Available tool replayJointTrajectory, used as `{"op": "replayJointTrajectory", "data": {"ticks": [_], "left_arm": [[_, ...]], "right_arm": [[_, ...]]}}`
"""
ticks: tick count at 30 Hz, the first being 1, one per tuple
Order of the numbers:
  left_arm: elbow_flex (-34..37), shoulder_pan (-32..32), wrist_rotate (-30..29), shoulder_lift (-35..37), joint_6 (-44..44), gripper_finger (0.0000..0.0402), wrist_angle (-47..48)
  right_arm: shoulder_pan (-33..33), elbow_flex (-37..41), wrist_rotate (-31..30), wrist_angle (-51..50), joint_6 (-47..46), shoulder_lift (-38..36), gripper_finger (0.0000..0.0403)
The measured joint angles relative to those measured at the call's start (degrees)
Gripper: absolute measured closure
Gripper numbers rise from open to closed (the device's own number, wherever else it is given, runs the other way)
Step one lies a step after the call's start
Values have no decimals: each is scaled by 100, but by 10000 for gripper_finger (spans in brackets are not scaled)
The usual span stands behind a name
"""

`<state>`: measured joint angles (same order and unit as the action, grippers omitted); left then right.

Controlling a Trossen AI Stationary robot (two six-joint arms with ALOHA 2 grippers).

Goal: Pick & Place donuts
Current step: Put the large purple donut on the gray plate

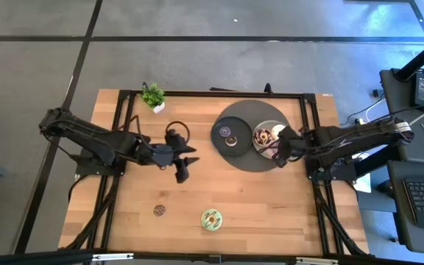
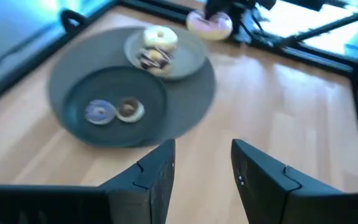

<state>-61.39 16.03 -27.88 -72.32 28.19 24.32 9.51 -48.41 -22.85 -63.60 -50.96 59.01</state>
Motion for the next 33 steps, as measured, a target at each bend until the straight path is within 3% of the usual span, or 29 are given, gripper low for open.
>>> {"op": "replayJointTrajectory", "data": {"ticks": [9,19,33], "left_arm": [[199,-6,-912,252,-507,252,117],[200,-6,-939,232,-647,253,121],[200,-6,-978,232,-753,254,122]], "right_arm": [[-687,1209,-64,1021,-301,-236,385],[-1315,1913,20,1685,-435,-169,384],[-1352,2263,203,2095,-426,-132,384]]}}
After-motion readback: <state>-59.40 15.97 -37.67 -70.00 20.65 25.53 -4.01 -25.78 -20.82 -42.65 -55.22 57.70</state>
